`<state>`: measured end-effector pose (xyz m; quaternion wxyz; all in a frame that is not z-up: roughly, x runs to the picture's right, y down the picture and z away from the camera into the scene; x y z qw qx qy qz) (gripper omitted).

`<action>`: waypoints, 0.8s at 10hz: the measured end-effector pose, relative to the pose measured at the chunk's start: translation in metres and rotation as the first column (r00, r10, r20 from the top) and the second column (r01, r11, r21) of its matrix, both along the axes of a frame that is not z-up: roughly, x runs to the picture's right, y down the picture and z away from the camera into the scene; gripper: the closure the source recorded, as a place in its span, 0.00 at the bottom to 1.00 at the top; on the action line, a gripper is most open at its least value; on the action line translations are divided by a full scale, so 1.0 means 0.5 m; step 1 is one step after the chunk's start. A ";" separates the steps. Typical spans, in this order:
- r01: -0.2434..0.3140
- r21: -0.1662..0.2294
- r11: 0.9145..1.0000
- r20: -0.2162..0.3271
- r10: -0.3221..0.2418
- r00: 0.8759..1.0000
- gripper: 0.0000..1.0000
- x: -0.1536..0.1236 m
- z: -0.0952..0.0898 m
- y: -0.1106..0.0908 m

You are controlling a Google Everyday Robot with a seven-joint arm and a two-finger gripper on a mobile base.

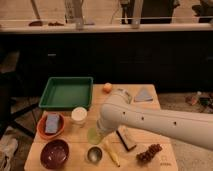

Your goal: Stack cups on top of each other

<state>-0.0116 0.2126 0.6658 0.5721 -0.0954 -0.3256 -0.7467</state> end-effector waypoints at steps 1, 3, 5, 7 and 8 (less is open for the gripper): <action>-0.011 0.005 1.000 -0.005 0.012 1.000 1.00 -0.001 -0.010 0.009; -0.044 0.008 0.999 -0.015 0.044 0.999 1.00 0.002 -0.025 0.032; -0.061 0.006 0.998 -0.019 0.061 0.998 1.00 -0.003 -0.031 0.051; -0.077 0.003 0.997 -0.019 0.077 0.997 1.00 -0.014 -0.033 0.069; -0.083 0.001 0.997 -0.019 0.083 0.996 1.00 -0.017 -0.032 0.074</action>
